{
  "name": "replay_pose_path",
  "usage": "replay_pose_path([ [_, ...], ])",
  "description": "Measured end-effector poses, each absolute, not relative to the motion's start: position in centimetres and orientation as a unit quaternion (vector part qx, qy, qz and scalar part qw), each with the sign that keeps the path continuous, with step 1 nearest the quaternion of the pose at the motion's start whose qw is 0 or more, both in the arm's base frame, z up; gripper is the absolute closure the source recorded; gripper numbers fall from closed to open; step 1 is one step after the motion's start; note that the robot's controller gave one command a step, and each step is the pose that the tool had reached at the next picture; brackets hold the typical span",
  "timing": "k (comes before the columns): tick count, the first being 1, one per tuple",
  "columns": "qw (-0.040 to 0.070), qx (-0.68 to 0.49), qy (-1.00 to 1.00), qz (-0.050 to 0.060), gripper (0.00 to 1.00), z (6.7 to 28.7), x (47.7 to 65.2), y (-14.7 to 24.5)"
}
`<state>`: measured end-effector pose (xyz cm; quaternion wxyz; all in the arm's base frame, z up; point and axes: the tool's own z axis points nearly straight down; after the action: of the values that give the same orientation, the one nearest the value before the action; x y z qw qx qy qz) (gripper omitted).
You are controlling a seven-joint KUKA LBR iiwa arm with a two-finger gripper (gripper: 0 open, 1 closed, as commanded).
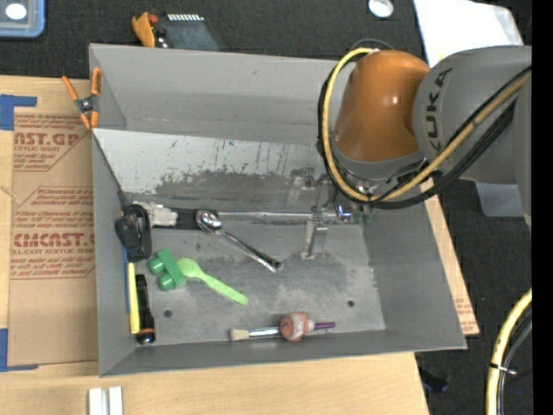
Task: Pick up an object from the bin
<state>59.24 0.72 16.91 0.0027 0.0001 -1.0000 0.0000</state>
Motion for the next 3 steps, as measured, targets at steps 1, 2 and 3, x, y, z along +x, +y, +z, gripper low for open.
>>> replay_pose_path([
  [1,-0.001,0.000,-1.000,0.000,0.00,17.4,59.4,0.7],
  [2,-0.003,-0.019,-1.000,-0.001,0.00,7.8,59.5,4.5],
  [3,-0.005,-0.040,-0.999,-0.001,0.00,10.1,58.9,5.1],
])
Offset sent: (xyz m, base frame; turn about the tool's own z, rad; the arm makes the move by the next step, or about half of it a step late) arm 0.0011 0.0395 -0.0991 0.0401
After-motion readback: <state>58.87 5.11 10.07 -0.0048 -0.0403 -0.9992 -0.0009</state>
